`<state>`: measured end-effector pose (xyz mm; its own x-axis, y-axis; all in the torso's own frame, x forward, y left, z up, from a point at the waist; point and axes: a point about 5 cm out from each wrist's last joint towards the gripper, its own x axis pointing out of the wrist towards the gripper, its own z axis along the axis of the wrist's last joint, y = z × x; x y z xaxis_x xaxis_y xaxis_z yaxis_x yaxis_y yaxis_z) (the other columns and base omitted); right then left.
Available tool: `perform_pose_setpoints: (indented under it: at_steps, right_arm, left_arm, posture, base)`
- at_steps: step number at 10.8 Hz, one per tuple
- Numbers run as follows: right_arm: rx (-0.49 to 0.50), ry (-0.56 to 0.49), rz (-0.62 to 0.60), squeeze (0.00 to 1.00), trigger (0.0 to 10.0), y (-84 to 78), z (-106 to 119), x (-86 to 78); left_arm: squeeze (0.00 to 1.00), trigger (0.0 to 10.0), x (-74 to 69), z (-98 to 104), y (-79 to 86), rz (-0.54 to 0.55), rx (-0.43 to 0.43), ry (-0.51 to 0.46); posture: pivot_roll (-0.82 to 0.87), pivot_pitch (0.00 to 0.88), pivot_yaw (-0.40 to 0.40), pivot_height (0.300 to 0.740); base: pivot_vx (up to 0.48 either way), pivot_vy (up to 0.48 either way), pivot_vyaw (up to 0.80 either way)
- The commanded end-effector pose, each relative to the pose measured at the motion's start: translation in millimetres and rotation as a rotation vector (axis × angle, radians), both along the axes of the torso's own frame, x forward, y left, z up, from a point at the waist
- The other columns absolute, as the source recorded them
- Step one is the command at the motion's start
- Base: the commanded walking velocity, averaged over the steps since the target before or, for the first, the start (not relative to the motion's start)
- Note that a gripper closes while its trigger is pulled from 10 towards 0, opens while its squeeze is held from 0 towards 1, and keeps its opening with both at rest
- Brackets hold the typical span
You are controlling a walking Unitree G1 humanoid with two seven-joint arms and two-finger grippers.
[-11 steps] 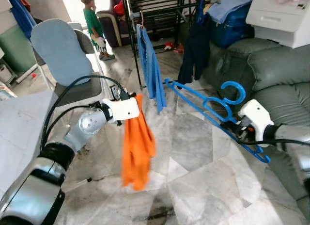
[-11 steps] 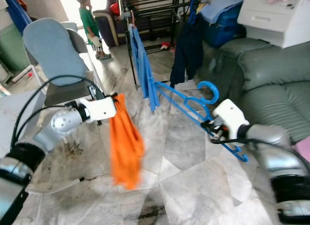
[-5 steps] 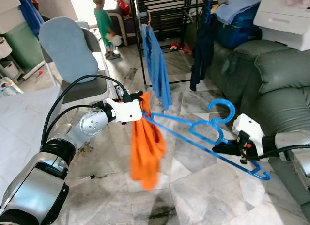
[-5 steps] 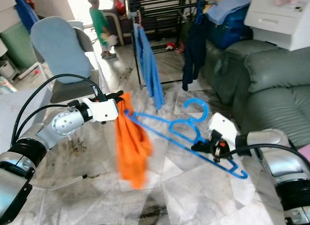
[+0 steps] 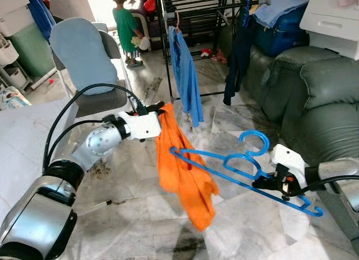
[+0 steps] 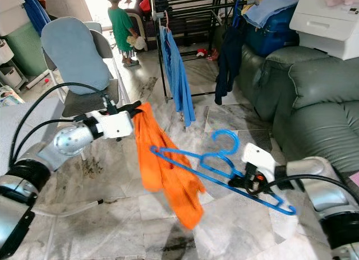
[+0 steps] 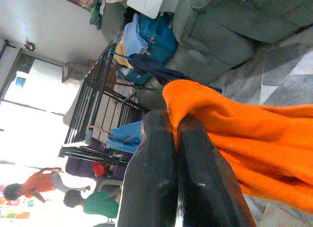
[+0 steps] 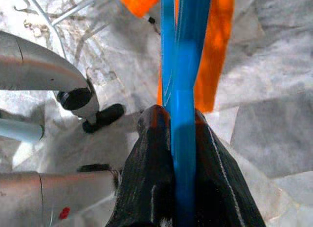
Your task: Hang hanger
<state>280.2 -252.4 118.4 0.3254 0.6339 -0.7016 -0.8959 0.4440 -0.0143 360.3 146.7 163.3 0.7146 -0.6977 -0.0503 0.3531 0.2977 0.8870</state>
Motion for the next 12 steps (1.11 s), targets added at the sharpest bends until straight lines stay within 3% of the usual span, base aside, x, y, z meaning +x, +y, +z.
perform_pose_setpoints:
  at_steps: [1, 3, 7, 12]
  right_arm:
    - [0.012, -0.028, 0.032, 0.0, 10.0, 2.8, 10, 4.1]
    - [-0.01, -0.042, 0.035, 0.0, 10.0, -1.3, 13, 5.3]
    - [-0.068, -0.075, 0.019, 0.0, 10.0, -4.3, 5, 8.0]
    - [-0.037, -0.143, -0.024, 0.0, 10.0, 15.4, -9, 24.8]
  left_arm:
    - [0.0, 10.0, -0.3, -1, 11.5, 0.028, 0.012, 0.001]
    - [0.0, 10.0, -0.1, -11, 17.4, 0.072, 0.057, 0.022]
    - [0.0, 10.0, 0.2, -11, 14.1, 0.063, 0.051, 0.027]
    - [0.0, 10.0, -6.2, 3, -11.4, -0.071, -0.042, -0.014]
  posture:
    - [-0.07, 0.0, 0.105, 0.74]
    - [-0.07, 0.0, 0.114, 0.74]
    - [-0.07, 0.0, 0.119, 0.74]
    - [-0.06, 0.0, 0.119, 0.74]
  base:
    - [0.0, 0.0, 0.0]
    - [0.0, 0.0, 0.0]
    - [0.0, 0.0, 0.0]
    - [0.0, 0.0, 0.0]
